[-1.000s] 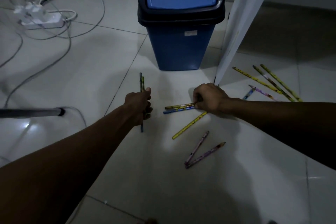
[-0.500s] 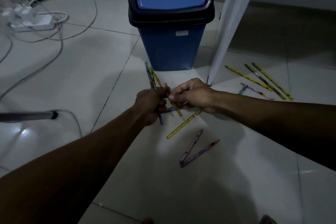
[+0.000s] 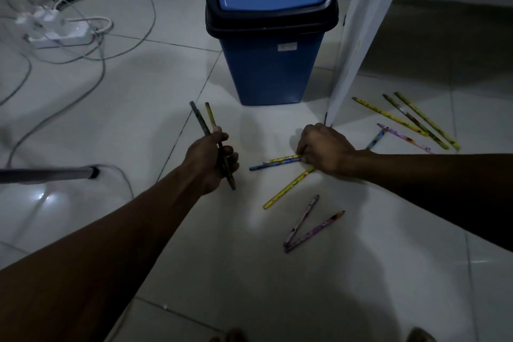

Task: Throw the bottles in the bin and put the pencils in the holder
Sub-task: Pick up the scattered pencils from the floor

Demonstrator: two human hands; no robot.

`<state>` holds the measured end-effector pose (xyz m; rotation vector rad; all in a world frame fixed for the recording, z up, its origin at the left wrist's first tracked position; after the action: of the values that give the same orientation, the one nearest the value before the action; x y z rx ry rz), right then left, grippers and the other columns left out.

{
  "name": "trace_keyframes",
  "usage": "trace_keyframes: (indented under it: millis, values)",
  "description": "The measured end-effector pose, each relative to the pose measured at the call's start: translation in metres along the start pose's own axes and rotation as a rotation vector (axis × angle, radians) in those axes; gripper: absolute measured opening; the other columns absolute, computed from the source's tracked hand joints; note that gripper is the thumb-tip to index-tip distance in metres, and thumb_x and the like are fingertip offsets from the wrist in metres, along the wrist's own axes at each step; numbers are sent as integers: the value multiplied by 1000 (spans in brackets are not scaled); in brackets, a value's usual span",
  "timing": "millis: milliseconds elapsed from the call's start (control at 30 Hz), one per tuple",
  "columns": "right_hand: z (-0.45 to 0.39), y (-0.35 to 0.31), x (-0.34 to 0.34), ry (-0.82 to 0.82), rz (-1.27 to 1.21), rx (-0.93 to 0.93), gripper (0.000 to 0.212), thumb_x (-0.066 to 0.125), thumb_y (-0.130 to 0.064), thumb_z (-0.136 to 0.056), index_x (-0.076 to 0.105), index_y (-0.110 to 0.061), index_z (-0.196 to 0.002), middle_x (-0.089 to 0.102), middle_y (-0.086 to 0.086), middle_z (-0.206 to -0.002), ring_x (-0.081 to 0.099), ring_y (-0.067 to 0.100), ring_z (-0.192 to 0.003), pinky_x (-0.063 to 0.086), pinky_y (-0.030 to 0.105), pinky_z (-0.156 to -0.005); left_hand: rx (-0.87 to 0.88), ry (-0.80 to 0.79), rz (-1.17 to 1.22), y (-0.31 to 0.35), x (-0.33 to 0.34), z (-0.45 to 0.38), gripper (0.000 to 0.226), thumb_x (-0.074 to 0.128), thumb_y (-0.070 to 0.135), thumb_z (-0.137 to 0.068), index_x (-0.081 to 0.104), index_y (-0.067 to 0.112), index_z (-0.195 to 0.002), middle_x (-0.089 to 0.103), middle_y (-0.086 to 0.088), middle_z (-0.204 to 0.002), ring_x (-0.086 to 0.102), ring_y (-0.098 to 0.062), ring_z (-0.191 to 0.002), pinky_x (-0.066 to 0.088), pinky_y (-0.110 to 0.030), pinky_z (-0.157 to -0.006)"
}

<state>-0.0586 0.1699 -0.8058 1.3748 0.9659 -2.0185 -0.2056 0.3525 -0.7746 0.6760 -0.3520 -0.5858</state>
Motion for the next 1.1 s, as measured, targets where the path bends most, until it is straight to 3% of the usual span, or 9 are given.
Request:
trace_keyframes:
  millis: [267,367,433,567,733,767,833,933,1100]
  values:
    - [-2,3,-8,-9,-234,135,8,81,-16,-73,75,-19,-78,70,0,-82,66,19,-85,56,33,-75,-24,-7,-34,-5,4,2,32,62,41,-91,44,16,-79,38,0,-60,38,-14,-48,38,-27,-46]
    - [-4,-10,-22,72,-546,164,10,83,-13,-74,74,-15,-76,68,-3,-74,64,0,-65,53,21,-64,-27,-95,-63,-9,14,4,33,69,39,-86,45,17,-80,32,3,-56,31,-11,-44,34,-22,-41]
    - [-4,-26,-33,35,-851,207,12,83,-12,-76,71,-14,-75,67,-2,-74,60,-4,-55,49,12,-54,-29,-173,-73,-12,24,6,27,68,35,-87,49,16,-87,30,2,-60,29,-11,-44,32,-21,-40]
    - [-2,-50,-38,-162,-1123,314,8,80,-15,-79,73,-12,-82,68,3,-77,62,10,-64,51,18,-49,17,-260,-82,-11,43,11,16,57,26,-96,57,14,-86,40,-1,-66,29,-9,-42,29,-20,-38]
    - [-3,-43,-37,-188,-1226,389,23,81,-23,-79,76,-7,-94,75,4,-78,69,10,-65,53,23,-55,39,-149,-133,-4,46,9,20,49,24,-99,58,12,-87,58,-4,-75,35,-13,-50,32,-21,-40]
    - [-3,-37,-35,-156,-1186,379,22,81,-23,-79,76,-6,-93,75,3,-75,68,9,-64,54,24,-59,34,-121,-126,-2,44,9,20,47,24,-100,56,12,-88,62,-6,-77,37,-13,-52,33,-21,-40]
    - [-5,-21,-25,-37,-832,284,12,82,-19,-77,76,-10,-83,71,-5,-70,65,5,-65,56,28,-67,34,-82,-118,1,38,8,17,45,23,-101,54,11,-92,66,-9,-80,44,-16,-58,38,-25,-44]
    - [-1,-8,-10,9,-321,205,18,80,-25,-76,76,-20,-92,66,-6,-88,63,13,-84,52,28,-75,49,-42,-123,1,29,7,16,47,22,-100,57,10,-98,60,-7,-75,53,-18,-66,43,-29,-57]
    - [2,-6,5,-1,-165,75,15,76,-22,-75,81,-20,-89,74,1,-93,67,23,-88,56,34,-75,-42,-63,-84,-3,22,4,17,43,24,-101,55,12,-106,50,-6,-72,57,-22,-67,51,-34,-60]
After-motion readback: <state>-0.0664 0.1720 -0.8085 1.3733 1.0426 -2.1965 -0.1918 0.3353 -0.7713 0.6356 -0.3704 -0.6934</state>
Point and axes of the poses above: each hand's wrist, its own z-axis away from the middle knuckle, its own x-axis out of the palm, y = z × x, the point moved 1 cm from there along -z, towards the middle knuckle
